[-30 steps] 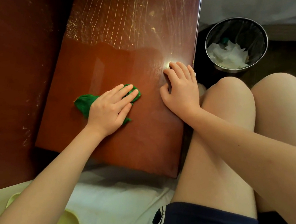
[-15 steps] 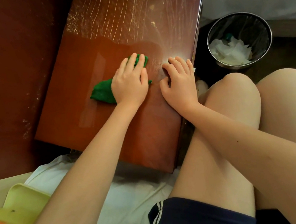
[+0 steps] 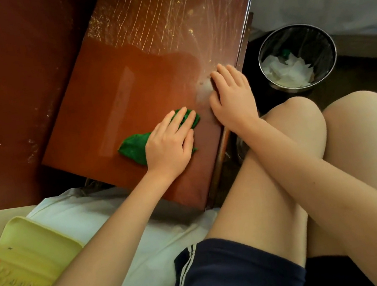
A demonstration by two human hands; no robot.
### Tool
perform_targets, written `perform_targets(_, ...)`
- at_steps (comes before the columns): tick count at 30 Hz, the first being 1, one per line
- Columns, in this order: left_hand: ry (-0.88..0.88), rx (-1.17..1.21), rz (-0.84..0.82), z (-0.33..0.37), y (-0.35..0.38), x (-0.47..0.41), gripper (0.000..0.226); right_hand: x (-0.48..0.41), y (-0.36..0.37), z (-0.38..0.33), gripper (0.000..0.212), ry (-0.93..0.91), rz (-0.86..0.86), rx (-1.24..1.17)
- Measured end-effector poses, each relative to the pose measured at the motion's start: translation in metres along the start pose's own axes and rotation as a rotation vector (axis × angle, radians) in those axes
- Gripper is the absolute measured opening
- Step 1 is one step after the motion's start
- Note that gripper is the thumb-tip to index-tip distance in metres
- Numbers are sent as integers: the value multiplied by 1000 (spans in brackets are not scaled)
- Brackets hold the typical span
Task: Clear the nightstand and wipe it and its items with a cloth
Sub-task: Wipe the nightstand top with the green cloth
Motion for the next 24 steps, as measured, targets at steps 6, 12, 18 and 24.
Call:
perform_targets(6, -71, -6, -28, 10, 8, -30, 39, -2, -8, 15, 73, 126, -232, 75)
perform_targets(12, -96, 0, -81, 11, 17, -73, 41, 3, -14, 29, 99, 79, -346, 68)
perform_targets(18, -138, -12, -154, 11, 23, -110, 42, 2, -16, 37, 102, 14, -413, 66)
perform_targets(24, -131, -30, -168, 22, 26, -135, 43, 2, -17, 35, 101, 30, -403, 55)
Point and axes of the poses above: each hand's wrist, its own x-axis away from the middle knuckle, its own y-axis out of the palm, z = x × y, the point moved 1 cm from there along -x, towards the middle knuckle, and after that the axes turned 1 degree about z, right-handed, at the moved point
